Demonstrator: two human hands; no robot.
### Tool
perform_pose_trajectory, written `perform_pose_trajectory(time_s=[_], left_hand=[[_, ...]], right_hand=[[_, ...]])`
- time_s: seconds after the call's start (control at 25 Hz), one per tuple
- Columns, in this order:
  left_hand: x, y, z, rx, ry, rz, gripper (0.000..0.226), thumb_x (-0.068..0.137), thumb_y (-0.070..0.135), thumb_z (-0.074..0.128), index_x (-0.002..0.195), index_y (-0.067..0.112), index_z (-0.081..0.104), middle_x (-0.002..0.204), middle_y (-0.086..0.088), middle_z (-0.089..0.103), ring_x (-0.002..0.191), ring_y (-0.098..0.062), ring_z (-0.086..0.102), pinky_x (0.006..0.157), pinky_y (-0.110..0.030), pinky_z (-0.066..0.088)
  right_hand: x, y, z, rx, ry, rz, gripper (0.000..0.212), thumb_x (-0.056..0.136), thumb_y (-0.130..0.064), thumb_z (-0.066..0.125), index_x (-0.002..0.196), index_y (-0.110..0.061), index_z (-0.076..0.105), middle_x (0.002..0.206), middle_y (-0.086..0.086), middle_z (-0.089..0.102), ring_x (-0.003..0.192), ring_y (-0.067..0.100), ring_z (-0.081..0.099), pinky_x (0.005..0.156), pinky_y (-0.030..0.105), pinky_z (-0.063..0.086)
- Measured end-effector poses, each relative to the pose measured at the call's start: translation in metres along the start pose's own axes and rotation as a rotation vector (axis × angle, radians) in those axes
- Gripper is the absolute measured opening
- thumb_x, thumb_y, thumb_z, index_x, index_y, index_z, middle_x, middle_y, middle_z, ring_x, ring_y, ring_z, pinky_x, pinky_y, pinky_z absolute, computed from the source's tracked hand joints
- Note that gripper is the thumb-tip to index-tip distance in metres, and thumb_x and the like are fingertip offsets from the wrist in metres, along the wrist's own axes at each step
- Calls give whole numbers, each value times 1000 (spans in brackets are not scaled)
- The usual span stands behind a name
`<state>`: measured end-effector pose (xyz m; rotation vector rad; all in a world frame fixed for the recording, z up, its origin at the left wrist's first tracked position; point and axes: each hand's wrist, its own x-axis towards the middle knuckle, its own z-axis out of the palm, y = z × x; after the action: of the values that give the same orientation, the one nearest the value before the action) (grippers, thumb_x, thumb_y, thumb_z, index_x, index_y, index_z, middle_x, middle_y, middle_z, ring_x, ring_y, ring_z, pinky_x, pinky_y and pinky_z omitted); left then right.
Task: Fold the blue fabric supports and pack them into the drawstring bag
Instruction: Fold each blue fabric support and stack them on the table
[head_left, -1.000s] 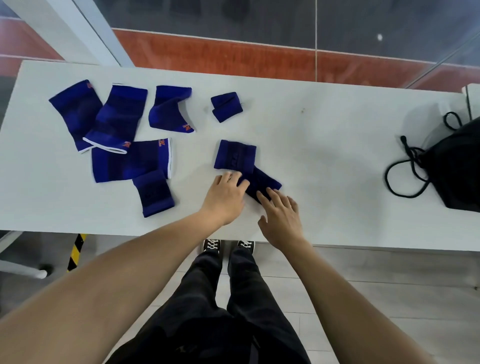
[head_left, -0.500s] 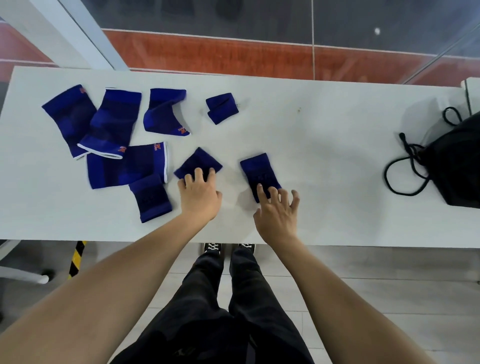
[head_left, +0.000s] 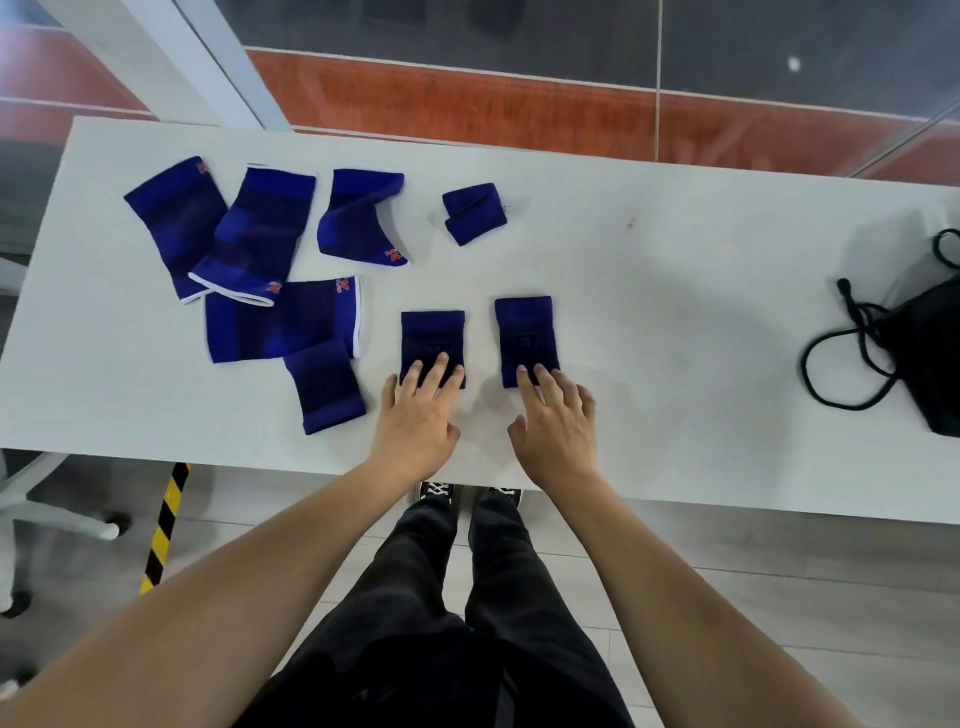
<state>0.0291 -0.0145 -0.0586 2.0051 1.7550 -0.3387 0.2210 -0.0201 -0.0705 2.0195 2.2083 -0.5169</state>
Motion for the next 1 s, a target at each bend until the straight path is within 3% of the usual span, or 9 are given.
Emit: perform_pose_trajectory(time_s=[0.08, 0.16, 0.32, 0.4, 0.52, 0.64, 0.8, 0.88, 1.0], left_hand=[[-1, -1, 1, -4, -36, 20, 76, 93, 27, 50, 159, 26, 13, 168, 0, 6, 153, -30, 11, 122, -51, 17], [-5, -3, 0, -13, 11, 21, 71, 92, 24, 52, 157, 27, 23, 166, -4, 16, 151, -32, 18, 119, -50, 25], [-19, -13, 0, -111, 228, -188, 48, 87, 17, 53, 135, 17, 54, 132, -11, 52, 114, -35, 51, 91, -44, 45], [-25, -18, 4, -126, 204, -196, 48, 87, 18, 53, 135, 15, 54, 125, -8, 56, 107, -31, 51, 87, -42, 46], [-30, -21, 7, -86, 157, -146, 57, 88, 23, 54, 144, 14, 48, 134, -7, 51, 114, -29, 49, 92, -40, 45], [-29, -20, 4, -72, 158, -111, 62, 89, 22, 54, 149, 13, 41, 154, -8, 36, 130, -32, 41, 101, -44, 44], [-23, -15, 5, -61, 34, -1, 70, 94, 28, 48, 158, 26, 20, 167, -5, 16, 152, -30, 16, 120, -45, 23], [-18, -12, 4, -43, 20, -1, 68, 96, 31, 46, 158, 26, 19, 167, -6, 15, 152, -30, 14, 120, -44, 20], [-5, -8, -6, -38, 54, -3, 61, 94, 29, 46, 153, 22, 32, 160, -9, 29, 144, -33, 29, 115, -44, 27]], right_hand=[[5, -4, -2, -22, -30, -2, 68, 89, -29, 57, 153, -18, 38, 156, 8, 42, 144, 30, 36, 115, 49, 25], [9, -7, -5, -37, 14, 18, 66, 86, -26, 60, 149, -17, 43, 152, 8, 46, 140, 31, 41, 112, 49, 24], [6, -16, -4, 69, 202, -54, 41, 81, -14, 60, 121, -12, 65, 106, 8, 63, 96, 33, 58, 86, 42, 37], [2, -28, 0, 87, 158, -115, 39, 83, -16, 57, 121, -13, 65, 99, 6, 64, 90, 32, 57, 82, 41, 40], [-3, -43, 8, 47, 65, -147, 46, 82, -19, 57, 128, -14, 61, 100, 8, 63, 90, 32, 57, 79, 43, 42], [0, -44, 8, 59, 89, -127, 47, 83, -18, 59, 130, -14, 60, 112, 9, 62, 100, 33, 58, 87, 43, 41], [11, -30, 4, 24, 24, -57, 59, 93, -27, 55, 150, -17, 41, 154, 8, 44, 145, 28, 37, 117, 45, 26], [17, -20, 4, 3, -35, -15, 60, 97, -31, 50, 154, -20, 34, 162, 7, 34, 151, 26, 26, 121, 46, 18], [25, -12, -2, 1, -8, 20, 54, 97, -32, 52, 149, -22, 41, 159, 7, 37, 148, 26, 30, 119, 45, 19]])
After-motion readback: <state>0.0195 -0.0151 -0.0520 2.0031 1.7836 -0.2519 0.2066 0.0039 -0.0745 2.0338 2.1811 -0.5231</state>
